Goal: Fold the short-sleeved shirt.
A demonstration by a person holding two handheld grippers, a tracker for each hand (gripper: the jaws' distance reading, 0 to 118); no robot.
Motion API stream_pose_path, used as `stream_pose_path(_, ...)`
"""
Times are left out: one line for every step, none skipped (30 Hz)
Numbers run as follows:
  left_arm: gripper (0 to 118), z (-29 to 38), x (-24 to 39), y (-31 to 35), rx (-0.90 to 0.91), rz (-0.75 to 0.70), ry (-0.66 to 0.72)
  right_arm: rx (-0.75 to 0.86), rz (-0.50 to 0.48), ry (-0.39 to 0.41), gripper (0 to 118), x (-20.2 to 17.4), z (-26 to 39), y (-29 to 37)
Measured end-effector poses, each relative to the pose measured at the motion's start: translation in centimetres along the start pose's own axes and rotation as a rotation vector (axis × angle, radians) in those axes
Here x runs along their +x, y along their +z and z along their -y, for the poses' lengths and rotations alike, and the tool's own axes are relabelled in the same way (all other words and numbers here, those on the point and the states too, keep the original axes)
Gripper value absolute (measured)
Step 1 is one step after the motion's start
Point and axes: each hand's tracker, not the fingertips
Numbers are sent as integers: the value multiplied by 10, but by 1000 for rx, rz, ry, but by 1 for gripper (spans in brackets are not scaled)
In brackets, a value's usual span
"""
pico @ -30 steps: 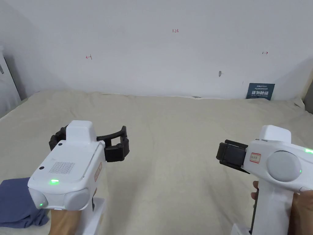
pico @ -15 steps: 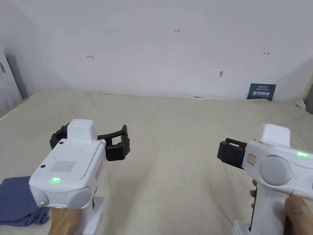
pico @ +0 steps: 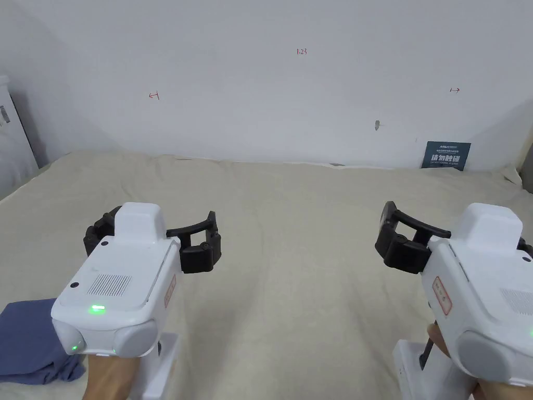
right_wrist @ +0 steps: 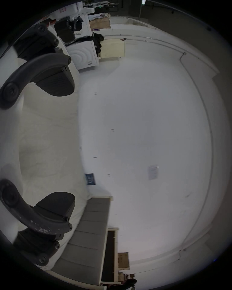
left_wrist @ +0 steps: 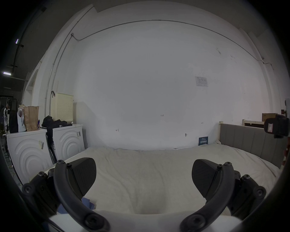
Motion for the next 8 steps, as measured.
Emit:
stream_pose_path(118,0,0,0,2,1,0,11,7,26,118,-1,0,1)
stream_pose_path(118,1,0,1,6,0,1,24,7,51,118,-2,0,1)
stream_pose_path(118,1,0,1,8,1,2,42,5,68,118,-4,0,2)
stream_pose_path(118,1,1,1,13,1,3,67,11,85,118,-9,-1,5)
stream_pose_path(118,1,1,1,16,1,4,81,12,99,118,-11,0,7)
stream_pose_path(118,1,1,1,17,1,3,91,11,113,118,-11,0,7)
stream_pose_path(118,1,1,1,20,0,3,95,14,125,118,-12,0,8)
stream_pose_path(118,0,1,1,22,1,3,98,19,135,118,-12,1,7)
